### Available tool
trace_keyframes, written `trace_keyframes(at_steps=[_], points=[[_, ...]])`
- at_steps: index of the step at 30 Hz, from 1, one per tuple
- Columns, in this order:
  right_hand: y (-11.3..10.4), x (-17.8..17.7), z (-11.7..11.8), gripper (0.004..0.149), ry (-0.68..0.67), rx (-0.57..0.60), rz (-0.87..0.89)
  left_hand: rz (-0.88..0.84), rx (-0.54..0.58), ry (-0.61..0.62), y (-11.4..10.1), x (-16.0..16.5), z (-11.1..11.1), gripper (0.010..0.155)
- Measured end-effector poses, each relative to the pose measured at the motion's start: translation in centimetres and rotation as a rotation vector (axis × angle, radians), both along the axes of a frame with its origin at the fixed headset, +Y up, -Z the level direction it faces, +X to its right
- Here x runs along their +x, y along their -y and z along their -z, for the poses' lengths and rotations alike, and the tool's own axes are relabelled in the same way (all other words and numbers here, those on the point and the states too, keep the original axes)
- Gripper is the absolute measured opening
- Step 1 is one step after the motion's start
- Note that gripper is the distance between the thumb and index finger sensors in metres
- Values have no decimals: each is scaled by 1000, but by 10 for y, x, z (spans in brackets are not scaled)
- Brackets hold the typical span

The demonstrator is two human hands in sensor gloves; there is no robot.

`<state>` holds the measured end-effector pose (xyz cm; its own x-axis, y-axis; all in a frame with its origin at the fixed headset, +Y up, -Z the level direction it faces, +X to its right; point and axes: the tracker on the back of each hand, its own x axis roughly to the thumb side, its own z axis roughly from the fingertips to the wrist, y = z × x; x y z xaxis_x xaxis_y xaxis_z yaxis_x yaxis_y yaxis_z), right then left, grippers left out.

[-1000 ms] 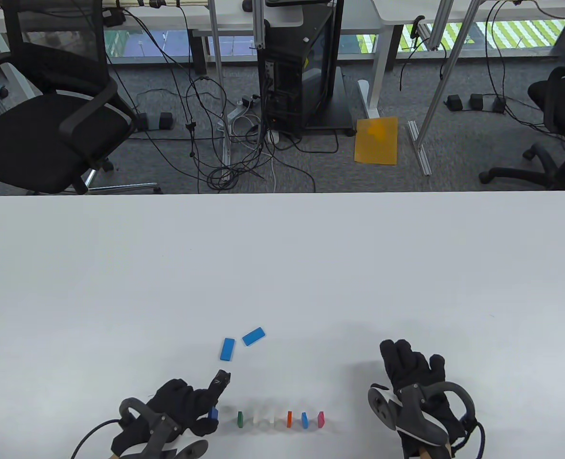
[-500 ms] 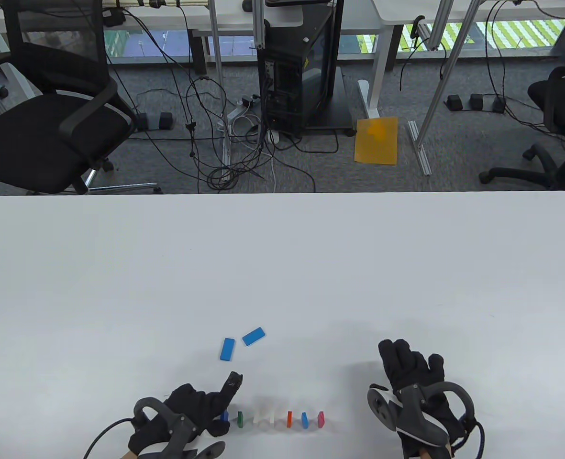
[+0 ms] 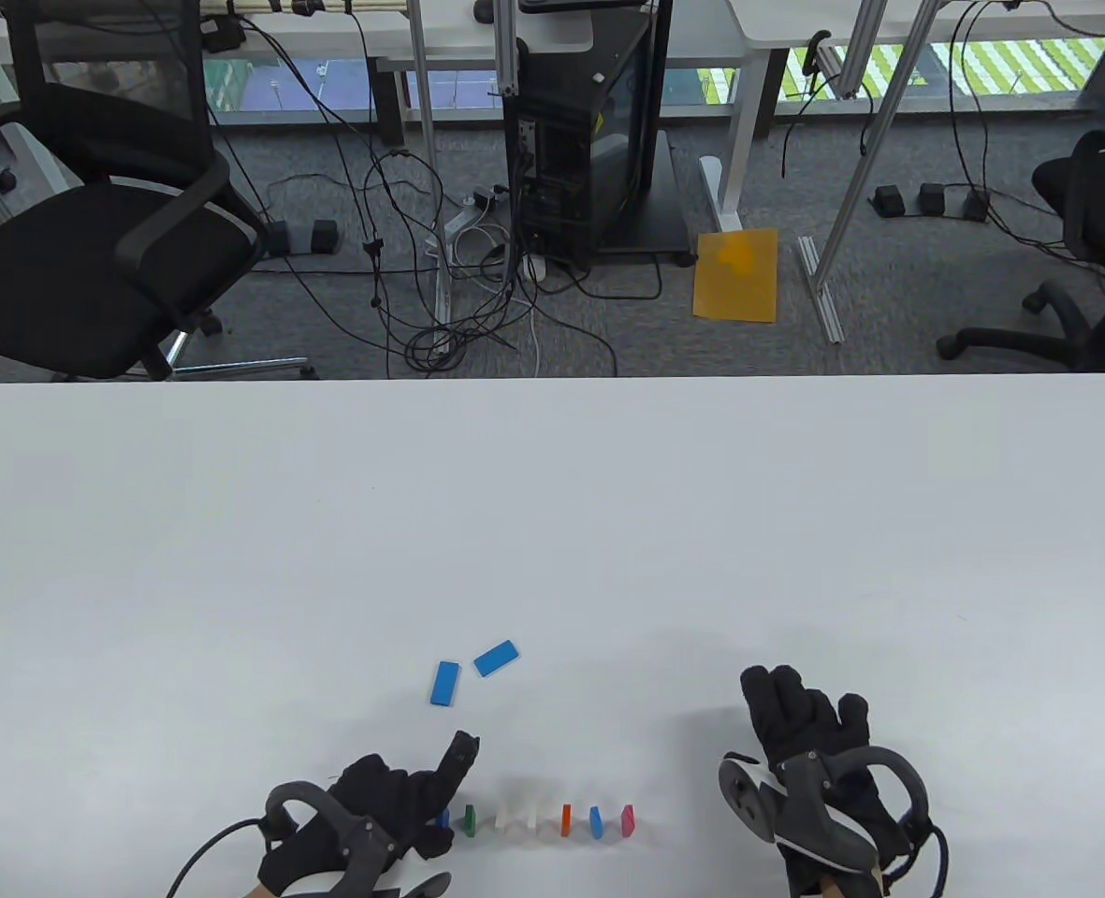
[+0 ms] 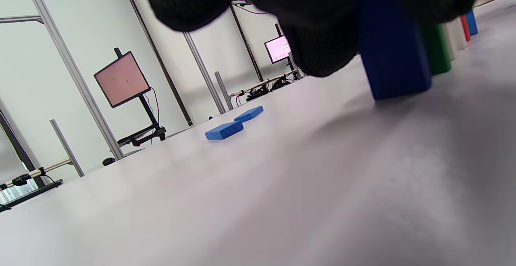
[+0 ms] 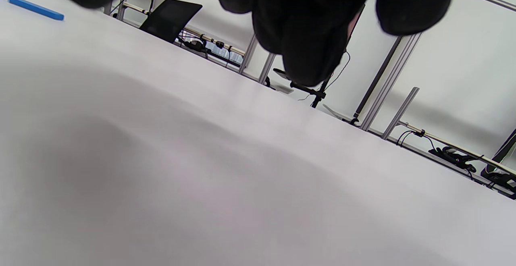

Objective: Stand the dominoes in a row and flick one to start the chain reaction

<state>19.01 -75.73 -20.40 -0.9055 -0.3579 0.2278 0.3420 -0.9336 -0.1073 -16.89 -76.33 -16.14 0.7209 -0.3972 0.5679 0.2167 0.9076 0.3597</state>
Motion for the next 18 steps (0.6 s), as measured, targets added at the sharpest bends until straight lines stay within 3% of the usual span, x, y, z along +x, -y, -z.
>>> trace_keyframes(at_steps=[18], points=[[-1,0,0,91,5,-8,-1,10,5,0,-2,0,-1,90]])
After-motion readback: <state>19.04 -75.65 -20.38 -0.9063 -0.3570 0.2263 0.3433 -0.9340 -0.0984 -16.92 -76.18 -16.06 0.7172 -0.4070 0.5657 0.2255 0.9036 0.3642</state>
